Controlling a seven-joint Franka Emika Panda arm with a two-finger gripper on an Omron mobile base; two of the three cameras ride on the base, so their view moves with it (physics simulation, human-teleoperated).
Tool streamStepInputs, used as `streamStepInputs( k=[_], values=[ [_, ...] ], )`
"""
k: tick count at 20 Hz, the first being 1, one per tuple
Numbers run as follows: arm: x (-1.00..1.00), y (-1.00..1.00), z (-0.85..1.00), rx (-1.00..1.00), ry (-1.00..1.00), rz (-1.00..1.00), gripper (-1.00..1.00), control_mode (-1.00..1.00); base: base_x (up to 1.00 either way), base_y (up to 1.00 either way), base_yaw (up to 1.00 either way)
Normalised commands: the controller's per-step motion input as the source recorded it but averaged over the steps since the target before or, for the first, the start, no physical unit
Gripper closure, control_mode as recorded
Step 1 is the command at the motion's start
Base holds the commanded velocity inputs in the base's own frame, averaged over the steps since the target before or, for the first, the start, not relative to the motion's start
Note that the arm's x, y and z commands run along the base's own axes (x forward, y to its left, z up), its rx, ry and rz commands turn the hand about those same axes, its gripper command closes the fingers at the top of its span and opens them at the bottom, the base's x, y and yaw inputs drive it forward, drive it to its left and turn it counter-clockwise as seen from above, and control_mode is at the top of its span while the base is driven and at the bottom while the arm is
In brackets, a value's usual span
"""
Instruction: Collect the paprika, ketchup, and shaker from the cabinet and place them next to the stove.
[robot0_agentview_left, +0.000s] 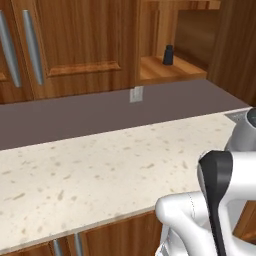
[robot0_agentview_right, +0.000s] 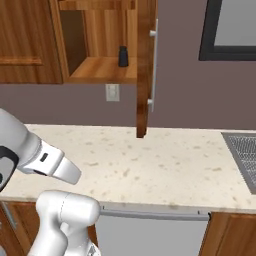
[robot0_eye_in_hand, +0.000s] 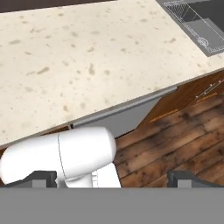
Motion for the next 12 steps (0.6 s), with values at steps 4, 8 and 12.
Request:
streamStepInputs(
  k=[4, 8, 12],
  values=[
    [0.00, 0.00, 0.00, 0.00, 0.00, 0.00, -1.00, 1.00, 0.73, 0.40, -0.15],
    [0.00, 0.00, 0.00, 0.00, 0.00, 0.00, -1.00, 1.00, 0.79, 0.24, -0.01],
    [0.29, 0.00, 0.14, 0.01, -0.10, 0.13, -1.00, -1.00, 0.37, 0.03, 0.05]
  ],
)
